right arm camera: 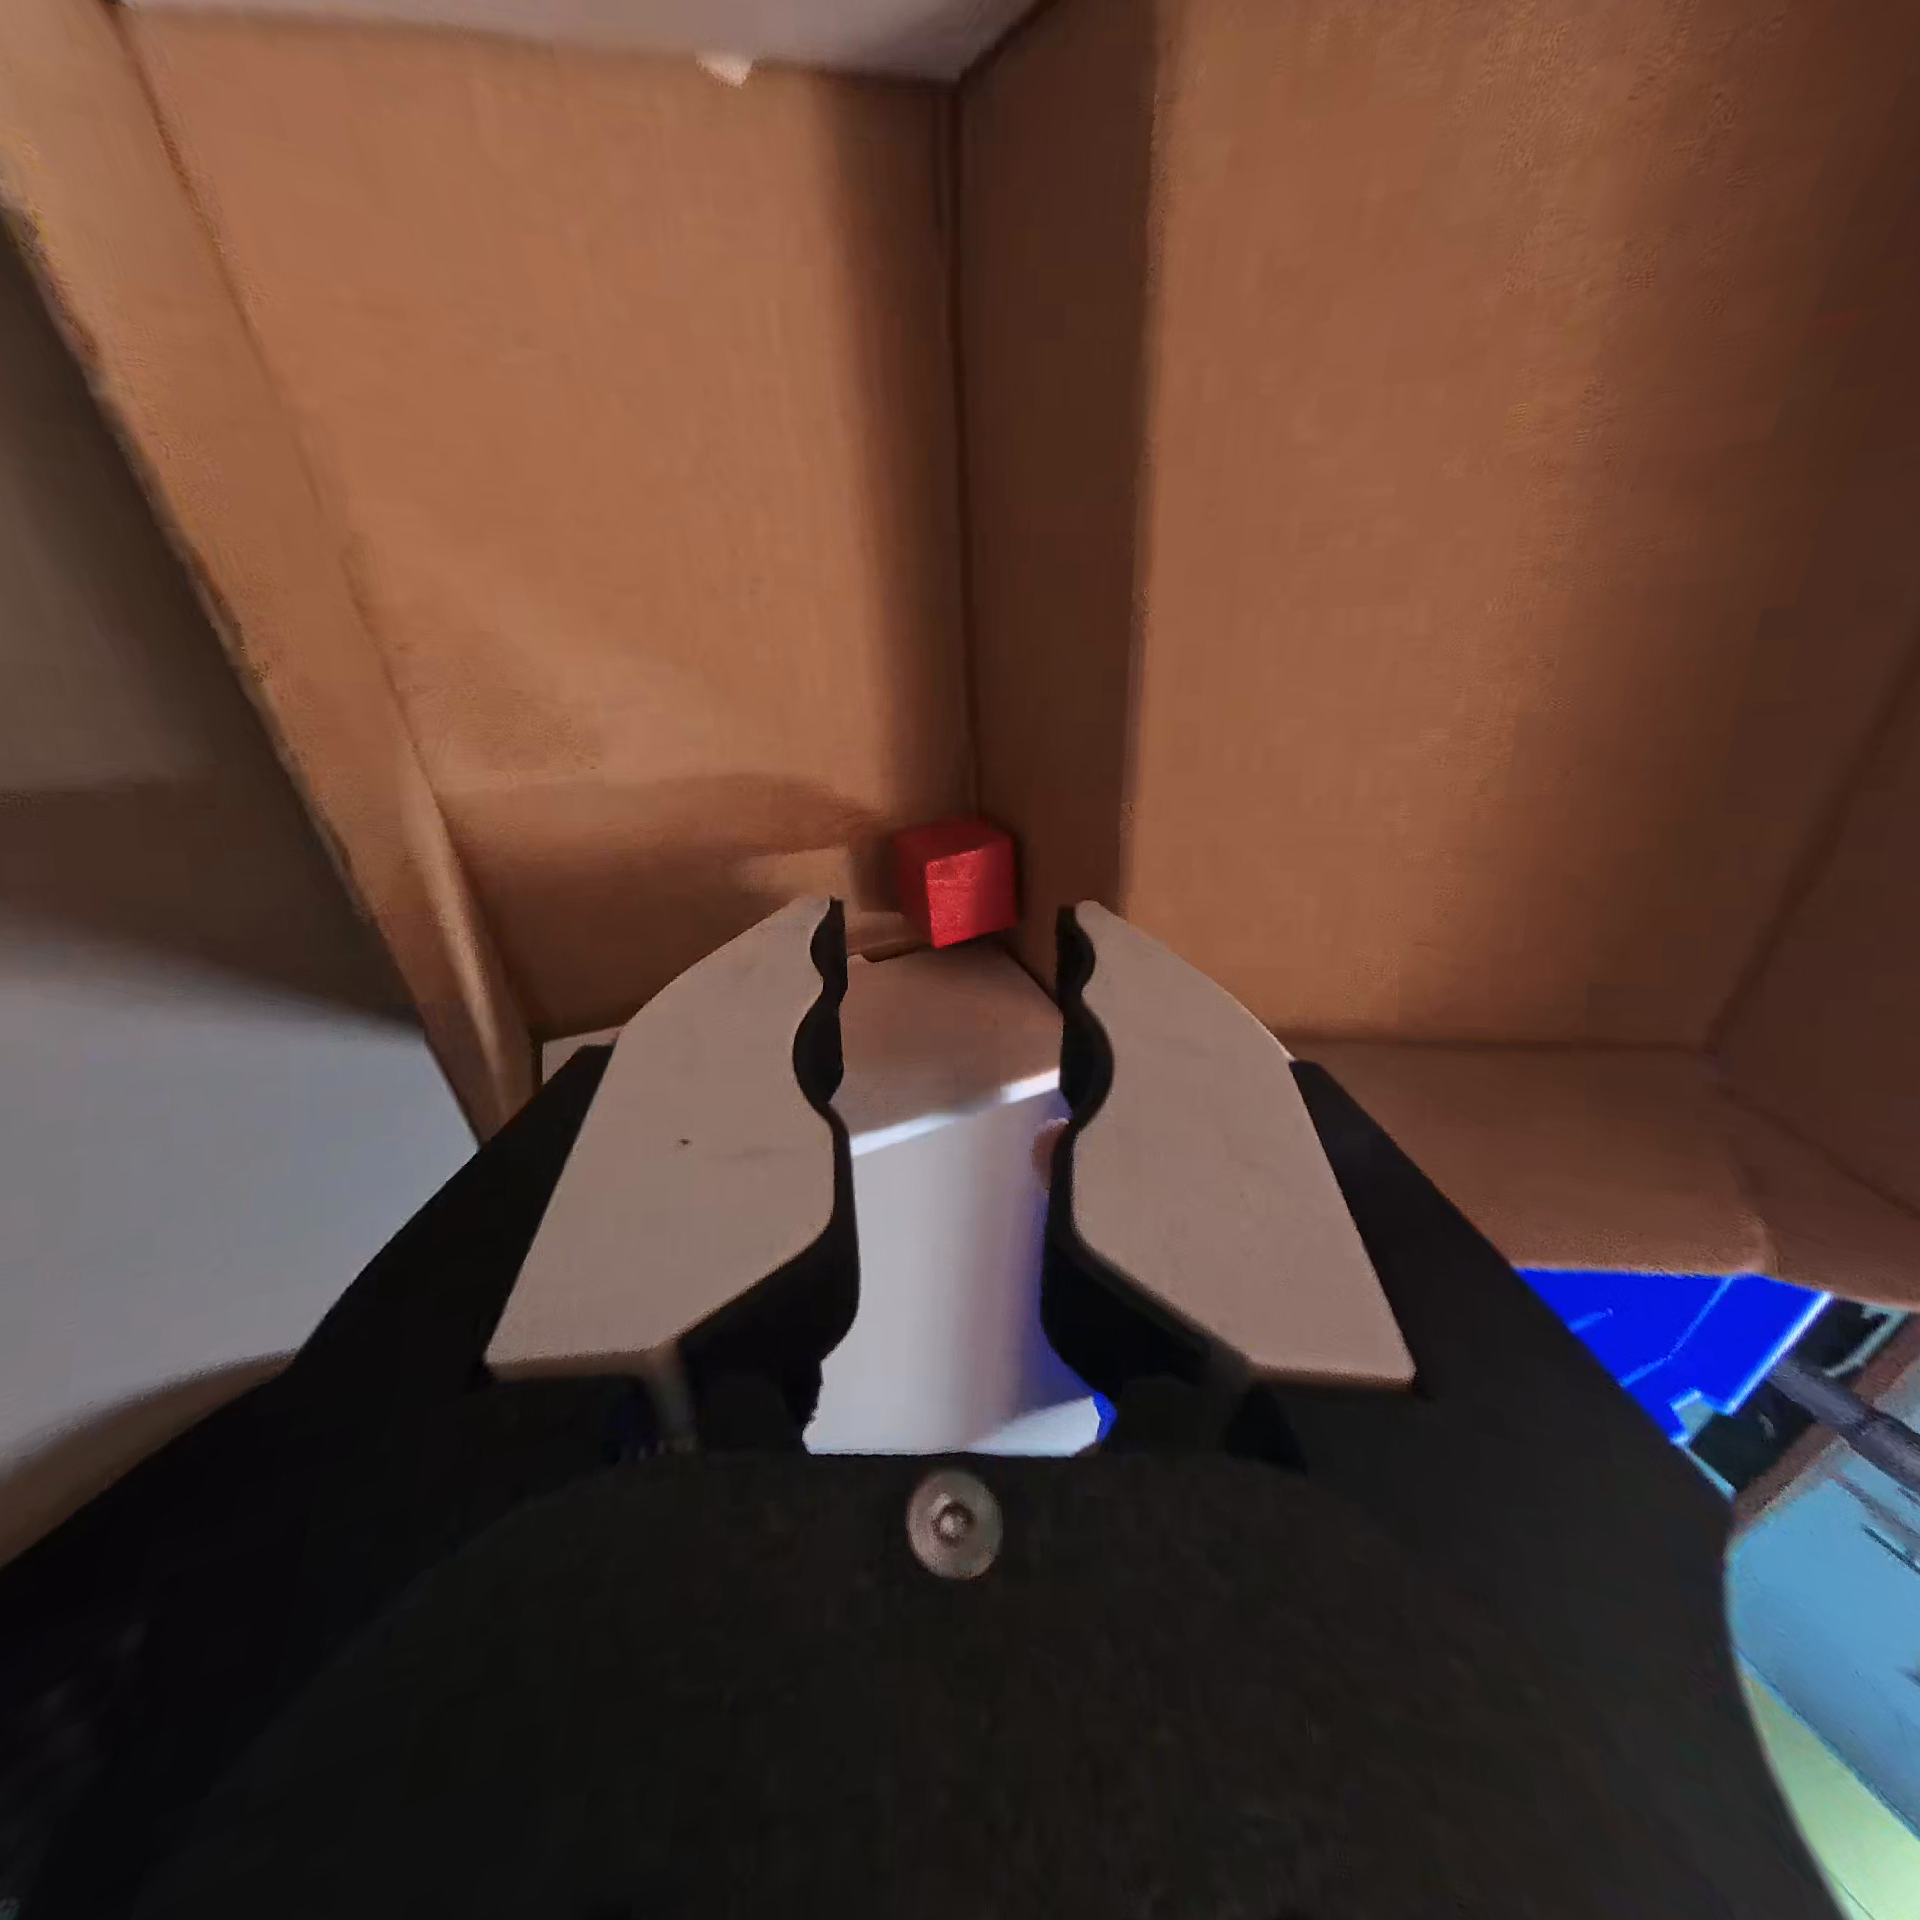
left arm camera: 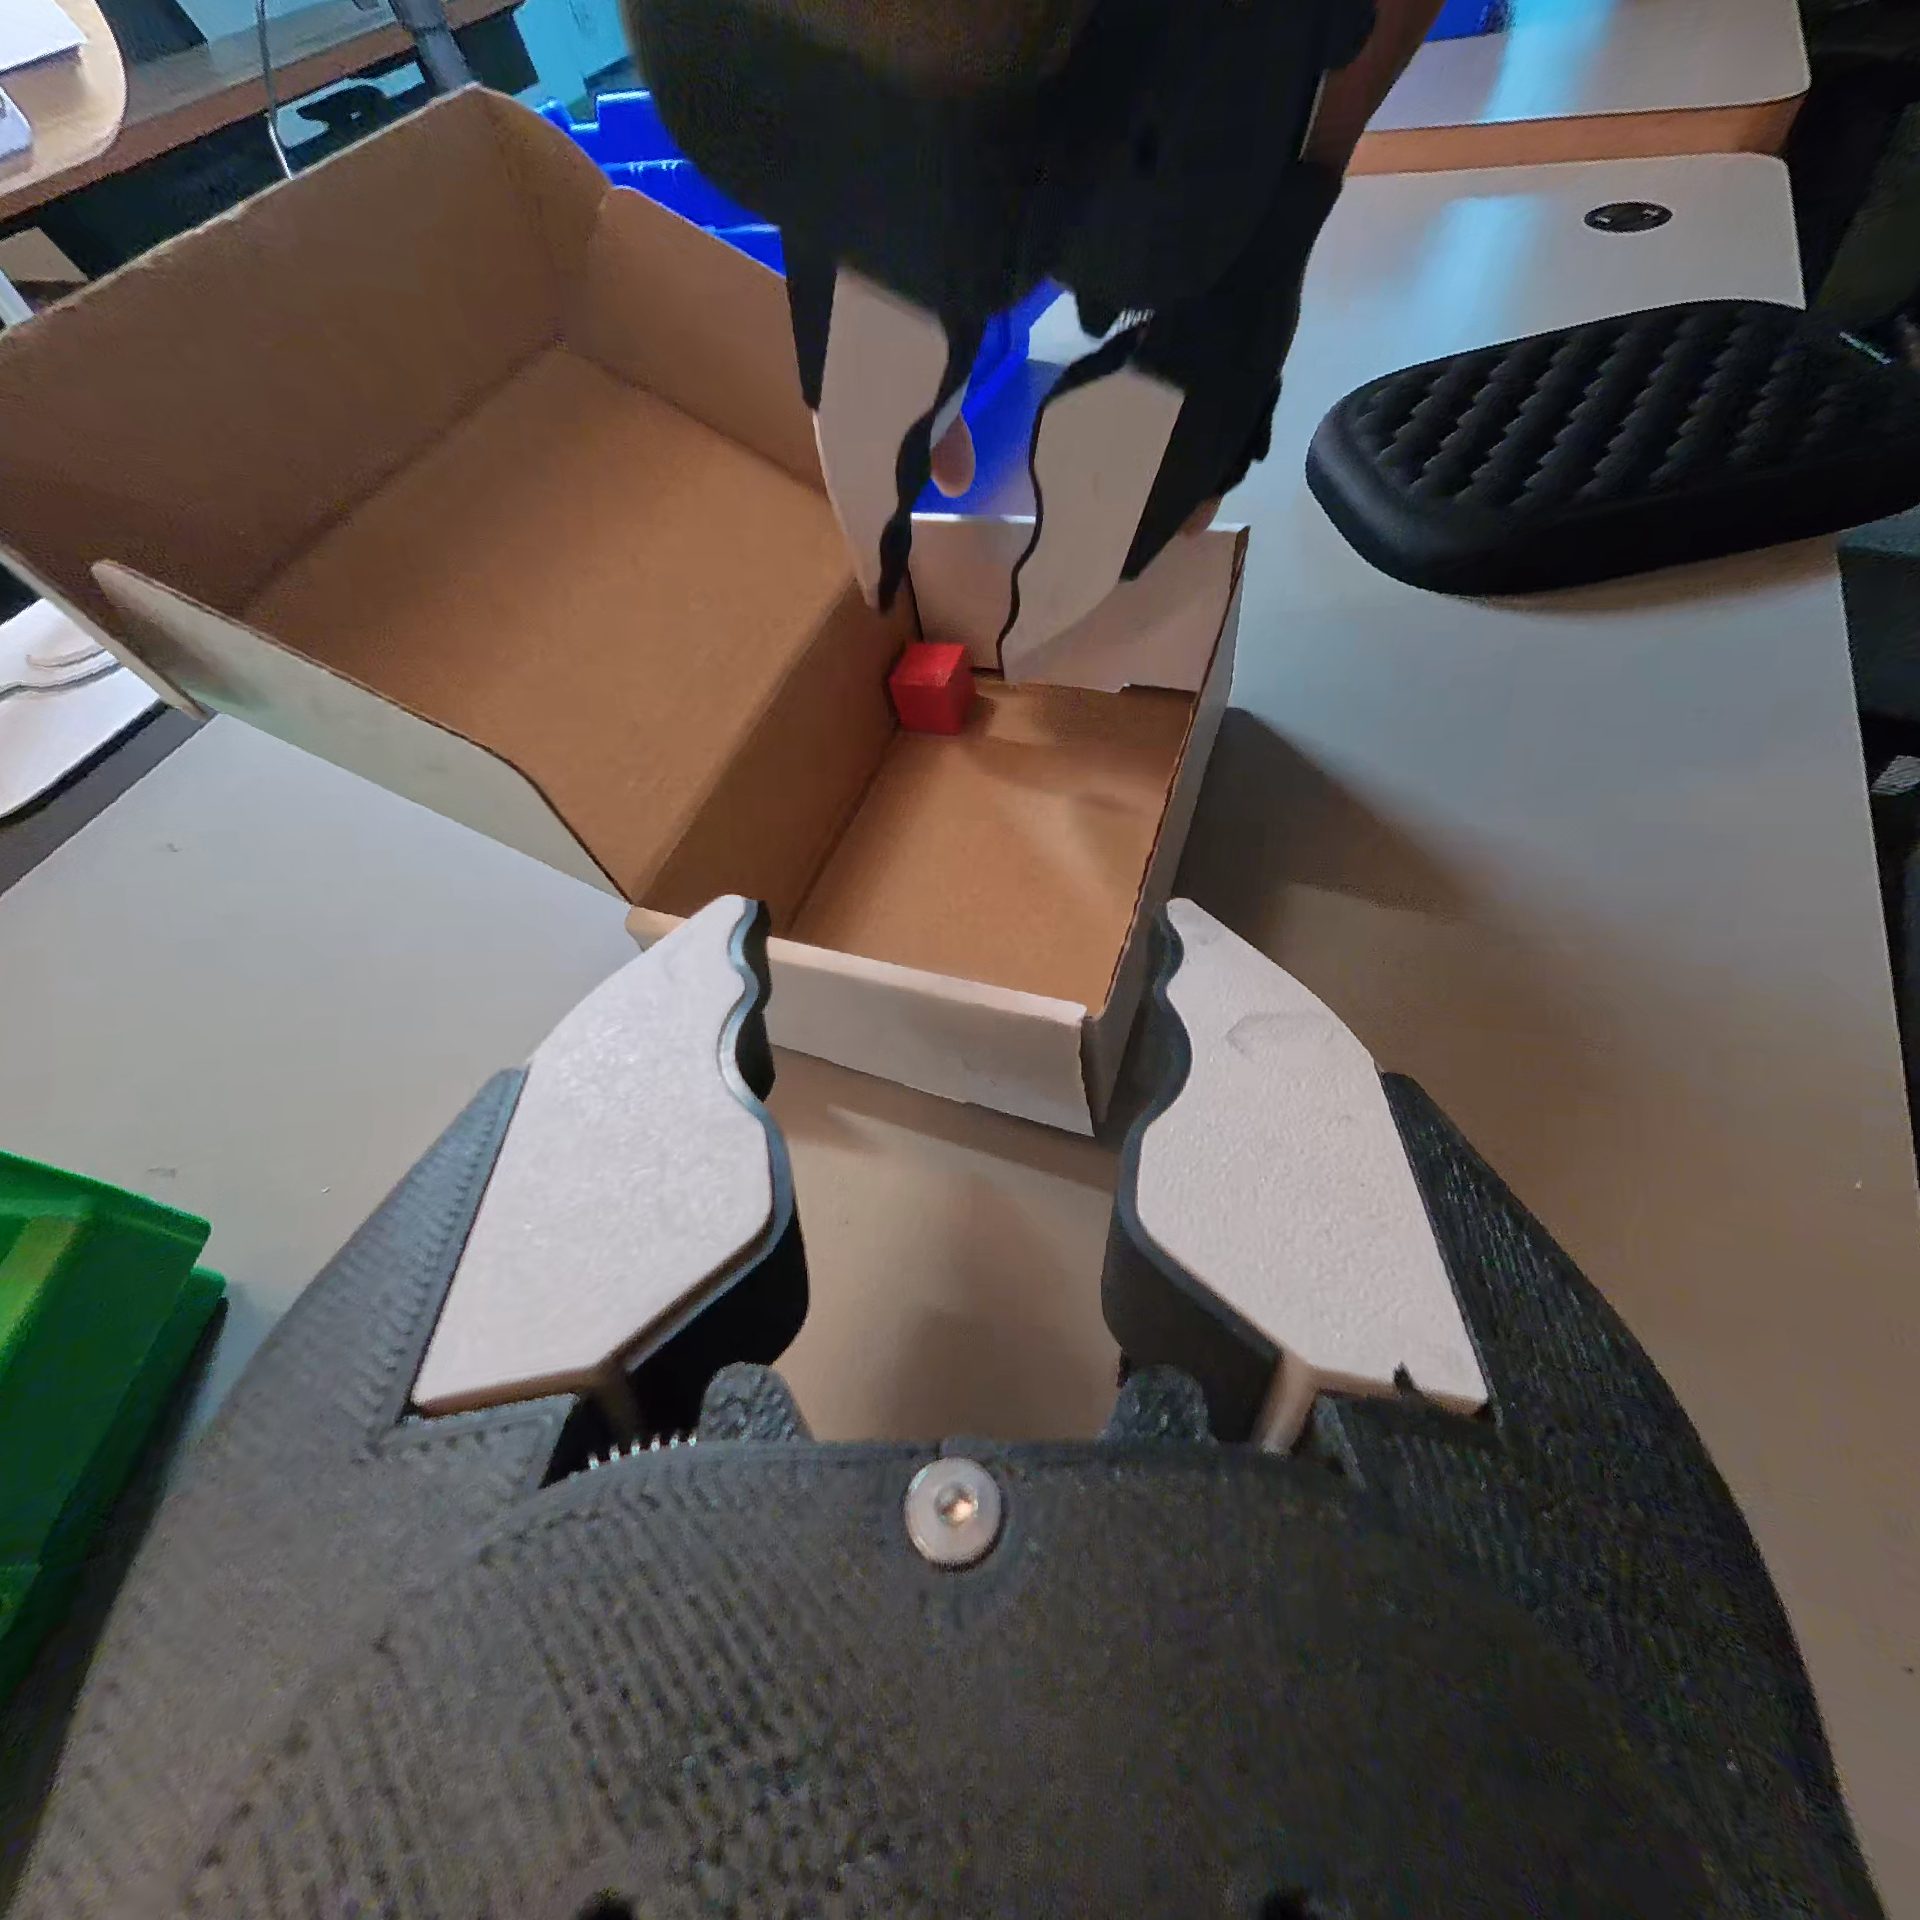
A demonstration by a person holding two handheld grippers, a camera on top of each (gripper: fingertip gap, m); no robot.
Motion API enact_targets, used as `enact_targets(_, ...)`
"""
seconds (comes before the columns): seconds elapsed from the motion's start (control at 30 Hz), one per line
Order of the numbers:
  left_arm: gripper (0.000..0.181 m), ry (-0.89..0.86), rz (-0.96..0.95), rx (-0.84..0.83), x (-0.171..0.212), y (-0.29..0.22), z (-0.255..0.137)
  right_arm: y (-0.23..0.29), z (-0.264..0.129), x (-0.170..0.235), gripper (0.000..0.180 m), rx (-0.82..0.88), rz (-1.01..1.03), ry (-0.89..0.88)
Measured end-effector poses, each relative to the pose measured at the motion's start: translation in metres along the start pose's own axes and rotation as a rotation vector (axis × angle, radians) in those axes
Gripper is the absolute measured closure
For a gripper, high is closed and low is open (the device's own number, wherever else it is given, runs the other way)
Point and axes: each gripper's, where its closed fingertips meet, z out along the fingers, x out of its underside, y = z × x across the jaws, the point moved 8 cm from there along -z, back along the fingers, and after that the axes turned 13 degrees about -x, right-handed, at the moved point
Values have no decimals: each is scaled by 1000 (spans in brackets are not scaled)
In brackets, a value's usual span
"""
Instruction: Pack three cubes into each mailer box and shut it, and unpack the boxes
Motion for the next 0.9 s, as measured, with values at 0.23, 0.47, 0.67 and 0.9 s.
enact_targets(0.23, 112, -7, 6, -2, -1, 0, -2, 0, 17, -8, 157, 2, 15, 183)
enact_targets(0.47, 112, -18, 29, -4, -3, -2, -5, 4, 21, -20, 153, 45, -91, 306)
enact_targets(0.67, 112, -33, 30, -10, -5, 1, -9, 2, 30, -20, 156, 73, -148, 381)
enact_targets(0.9, 112, -17, 33, 1, -3, 1, -9, 10, 29, -27, 165, 85, -203, 385)
